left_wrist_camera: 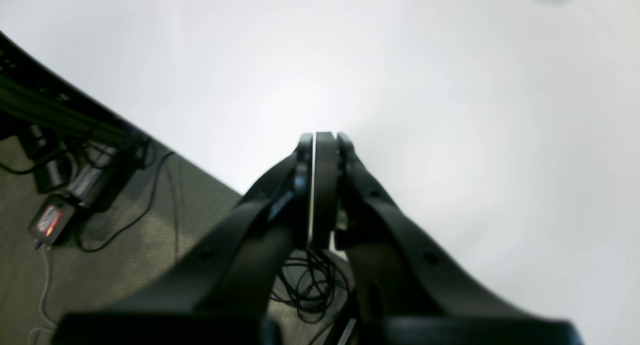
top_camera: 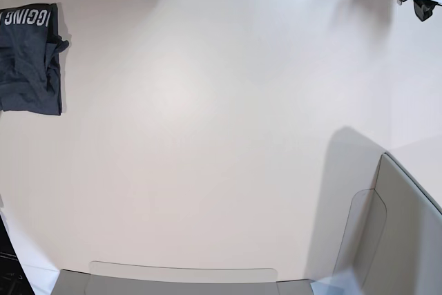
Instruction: Layout the t-shirt on the table in an organized manner, then fold the t-shirt properly
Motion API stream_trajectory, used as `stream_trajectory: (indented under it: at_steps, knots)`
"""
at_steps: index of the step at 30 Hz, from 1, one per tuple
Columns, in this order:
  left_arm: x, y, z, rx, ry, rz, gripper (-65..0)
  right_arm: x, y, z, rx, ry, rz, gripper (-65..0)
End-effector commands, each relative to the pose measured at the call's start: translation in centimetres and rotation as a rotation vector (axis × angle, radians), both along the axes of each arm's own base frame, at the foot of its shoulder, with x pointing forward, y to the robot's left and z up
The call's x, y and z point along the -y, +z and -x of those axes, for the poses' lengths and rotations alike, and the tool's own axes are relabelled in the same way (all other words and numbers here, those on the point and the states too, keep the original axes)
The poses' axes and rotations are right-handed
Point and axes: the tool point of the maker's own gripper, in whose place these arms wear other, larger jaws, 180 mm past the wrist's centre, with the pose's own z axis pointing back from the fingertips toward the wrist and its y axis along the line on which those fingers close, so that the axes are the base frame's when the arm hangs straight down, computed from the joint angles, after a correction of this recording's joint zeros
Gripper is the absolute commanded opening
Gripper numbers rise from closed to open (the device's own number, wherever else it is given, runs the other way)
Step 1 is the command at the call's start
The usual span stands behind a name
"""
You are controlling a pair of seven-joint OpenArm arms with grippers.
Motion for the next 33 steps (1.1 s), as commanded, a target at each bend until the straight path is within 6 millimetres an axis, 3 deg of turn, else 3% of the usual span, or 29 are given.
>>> stream_trajectory:
  at_steps: [1, 4, 7, 14, 16, 19, 26, 30, 33]
  knots:
    - [0.0, 0.8, -0.6, 0.025, -0.021, -0.021, -65.0, 1.4, 0.3, -1.1, 0.028, -0.062, 0.019, -65.0]
    - [0.4, 0.5, -0.7, 0.016, -0.036, -0.011, -65.0, 6.1, 0.0, -2.7, 0.049, -0.241, 0.110, -65.0]
    - [1.0, 0.1, -0.9, 0.004, -0.059, 0.001, -65.0, 9.7, 0.0, -2.7, 0.050, -0.370, 0.179, -65.0]
    - [1.2, 0.0, -1.1, 0.000, -0.068, 0.004, -65.0, 10.5, -0.7, 3.0, -0.071, -0.328, 0.238, -65.0]
    - [1.1, -0.1, -0.7, -0.004, -0.055, 0.002, -65.0, 10.9, -0.9, 3.8, -0.072, -0.295, 0.268, -65.0]
    - [0.8, -0.6, 2.0, -0.040, 0.009, 0.014, -65.0, 12.1, -1.2, 4.8, -0.063, -0.256, 0.333, -65.0]
    - [1.0, -1.7, 7.1, -0.066, 0.187, 0.057, -65.0, 14.7, -3.2, 4.6, -0.013, -0.230, 0.479, -65.0]
    - [0.9, -2.7, 8.4, -0.097, 0.209, 0.087, -65.0, 13.8, -4.9, 6.8, -0.049, -0.127, 0.506, -65.0]
    - [1.1, -5.0, 9.9, -0.119, 0.252, 0.166, -65.0, 14.7, -6.9, 8.7, -0.094, -0.061, 0.564, -65.0]
